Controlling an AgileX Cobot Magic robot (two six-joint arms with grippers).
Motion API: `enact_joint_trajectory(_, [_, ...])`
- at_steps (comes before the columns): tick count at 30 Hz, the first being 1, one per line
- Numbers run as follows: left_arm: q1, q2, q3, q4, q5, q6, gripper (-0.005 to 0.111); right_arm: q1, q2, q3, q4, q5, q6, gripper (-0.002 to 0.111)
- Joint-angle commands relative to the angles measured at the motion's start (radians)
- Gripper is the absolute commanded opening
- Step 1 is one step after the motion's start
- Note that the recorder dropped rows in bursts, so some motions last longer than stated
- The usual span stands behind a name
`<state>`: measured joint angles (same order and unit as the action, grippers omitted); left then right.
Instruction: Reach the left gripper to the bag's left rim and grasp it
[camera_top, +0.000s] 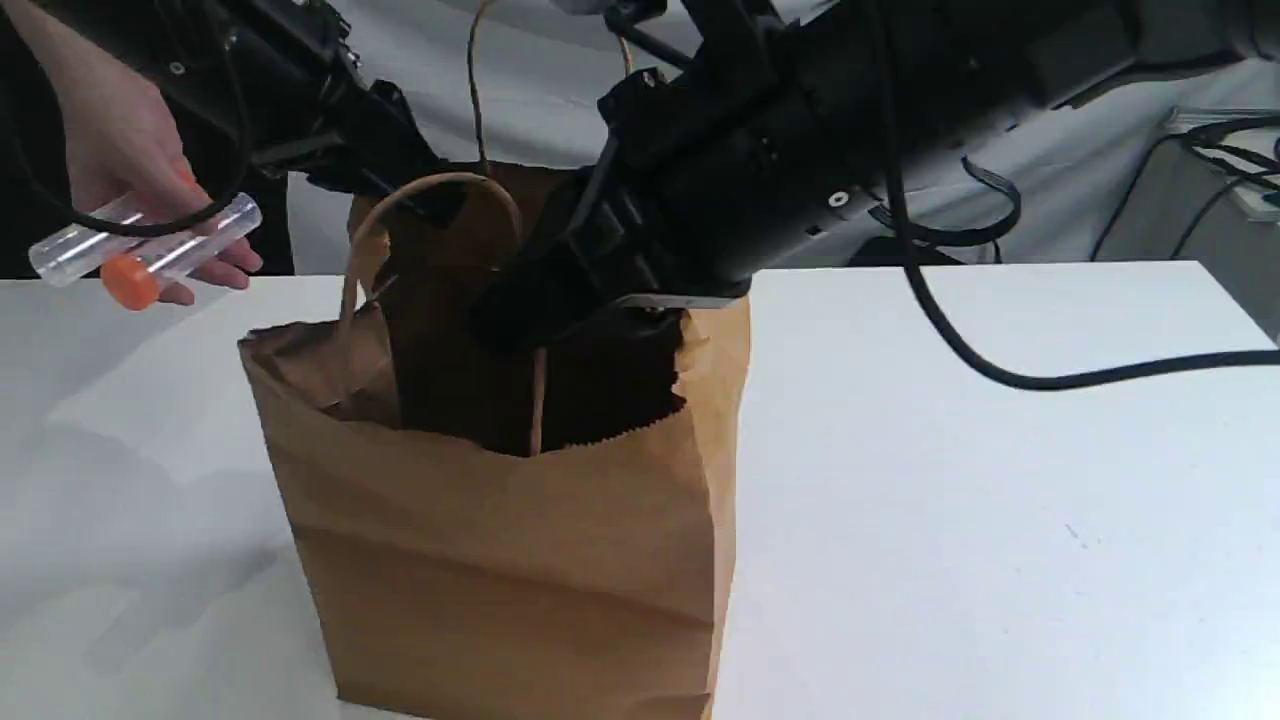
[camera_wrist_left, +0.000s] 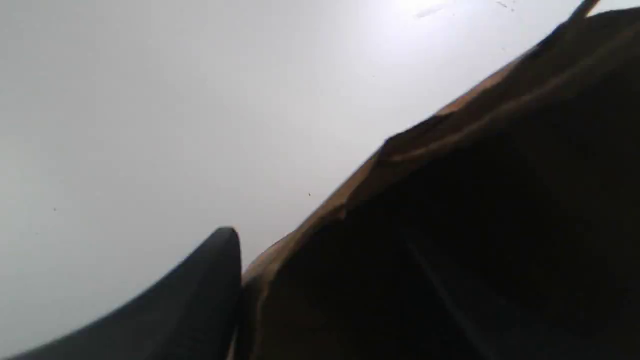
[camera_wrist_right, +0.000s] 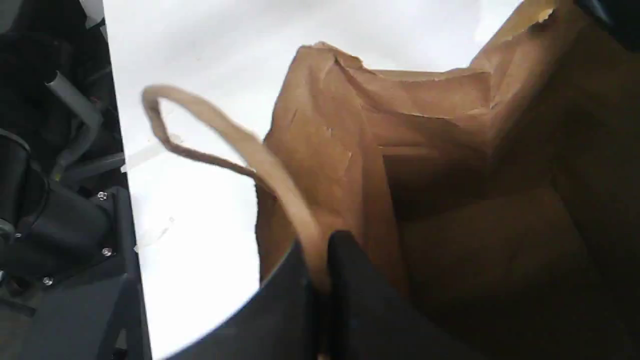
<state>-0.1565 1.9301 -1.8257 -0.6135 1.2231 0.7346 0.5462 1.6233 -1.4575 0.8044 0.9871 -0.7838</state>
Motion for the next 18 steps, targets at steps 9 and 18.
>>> enact_joint_trajectory(9, [-0.006, 0.014, -0.007, -0.012, -0.045, -0.001, 0.022, 0.004, 0.0, -0.005, -0.002, 0.009, 0.006, 0.0])
enact_joint_trajectory(18, [-0.006, 0.014, -0.007, -0.024, -0.043, -0.035, 0.0, 0.002, 0.0, -0.005, -0.002, 0.009, 0.007, 0.0])
